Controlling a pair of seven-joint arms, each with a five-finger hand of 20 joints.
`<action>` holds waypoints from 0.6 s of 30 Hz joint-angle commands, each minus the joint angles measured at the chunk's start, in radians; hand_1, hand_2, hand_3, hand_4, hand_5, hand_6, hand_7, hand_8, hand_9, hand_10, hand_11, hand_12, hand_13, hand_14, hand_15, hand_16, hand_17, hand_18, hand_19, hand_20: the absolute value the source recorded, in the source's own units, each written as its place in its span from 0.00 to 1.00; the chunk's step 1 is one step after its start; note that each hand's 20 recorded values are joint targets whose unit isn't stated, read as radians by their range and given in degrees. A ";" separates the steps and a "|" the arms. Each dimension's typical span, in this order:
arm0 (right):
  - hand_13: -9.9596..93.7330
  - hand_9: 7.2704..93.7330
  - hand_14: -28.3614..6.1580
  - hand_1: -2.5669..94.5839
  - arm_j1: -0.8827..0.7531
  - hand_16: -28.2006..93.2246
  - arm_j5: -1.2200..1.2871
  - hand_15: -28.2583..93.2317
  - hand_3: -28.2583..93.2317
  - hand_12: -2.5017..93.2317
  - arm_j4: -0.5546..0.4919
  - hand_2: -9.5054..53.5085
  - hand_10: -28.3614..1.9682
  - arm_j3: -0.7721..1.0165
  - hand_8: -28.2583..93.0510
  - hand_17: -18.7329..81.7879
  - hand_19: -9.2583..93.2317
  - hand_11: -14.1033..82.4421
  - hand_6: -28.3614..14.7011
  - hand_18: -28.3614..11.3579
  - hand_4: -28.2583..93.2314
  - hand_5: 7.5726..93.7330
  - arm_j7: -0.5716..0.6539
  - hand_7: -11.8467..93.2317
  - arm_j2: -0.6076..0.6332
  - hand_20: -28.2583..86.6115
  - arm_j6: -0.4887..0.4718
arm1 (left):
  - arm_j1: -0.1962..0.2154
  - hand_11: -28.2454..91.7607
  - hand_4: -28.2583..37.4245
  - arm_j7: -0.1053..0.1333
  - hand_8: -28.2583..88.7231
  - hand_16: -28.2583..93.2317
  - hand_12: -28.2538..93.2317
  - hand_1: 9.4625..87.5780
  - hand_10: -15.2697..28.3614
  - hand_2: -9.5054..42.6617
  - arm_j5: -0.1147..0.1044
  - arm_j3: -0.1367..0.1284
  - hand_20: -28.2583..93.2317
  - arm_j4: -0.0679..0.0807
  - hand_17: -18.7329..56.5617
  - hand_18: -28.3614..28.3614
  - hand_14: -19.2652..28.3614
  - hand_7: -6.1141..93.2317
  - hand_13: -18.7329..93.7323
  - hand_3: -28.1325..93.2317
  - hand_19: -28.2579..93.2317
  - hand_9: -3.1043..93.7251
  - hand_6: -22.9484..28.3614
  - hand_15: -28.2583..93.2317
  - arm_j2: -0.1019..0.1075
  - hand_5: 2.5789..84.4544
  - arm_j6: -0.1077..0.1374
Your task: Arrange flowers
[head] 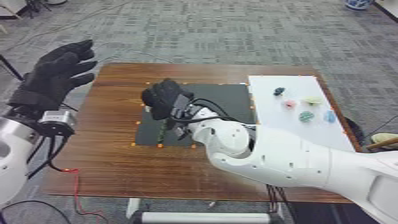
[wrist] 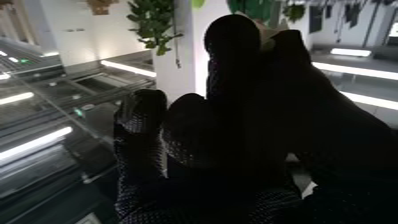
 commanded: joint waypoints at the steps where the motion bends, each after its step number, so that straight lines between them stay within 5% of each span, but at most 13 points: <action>1: 0.81 0.92 0.70 0.53 0.117 0.54 -0.012 0.89 0.92 0.58 0.064 0.00 0.82 -0.122 0.19 0.53 0.90 0.36 0.71 0.22 0.00 0.79 0.031 0.57 -0.108 0.73 -0.019 | -0.044 0.42 0.02 0.019 0.15 0.19 0.39 0.20 0.57 0.13 0.004 0.024 0.31 0.000 0.10 0.84 0.67 0.29 0.22 0.79 0.55 0.21 0.48 0.59 0.022 0.24 0.018; 8: 0.80 0.92 0.70 0.54 0.185 0.55 -0.028 0.89 0.91 0.58 0.136 0.00 0.82 -0.237 0.18 0.52 0.89 0.36 0.71 0.22 0.00 0.80 0.060 0.57 -0.184 0.73 -0.011 | -0.051 0.42 0.02 0.032 0.15 0.19 0.39 0.20 0.58 0.12 0.004 0.038 0.31 0.000 0.10 0.83 0.67 0.29 0.22 0.79 0.55 0.21 0.48 0.59 0.032 0.24 0.030; 18: 0.79 0.91 0.69 0.54 0.204 0.55 -0.023 0.89 0.89 0.60 0.206 0.00 0.81 -0.302 0.17 0.51 0.89 0.37 0.74 0.23 0.00 0.82 0.124 0.54 -0.242 0.73 -0.025 | -0.113 0.42 0.02 0.029 0.15 0.19 0.39 0.20 0.58 0.13 0.011 0.090 0.31 0.018 0.11 0.82 0.67 0.29 0.22 0.79 0.55 0.21 0.48 0.59 0.042 0.25 0.017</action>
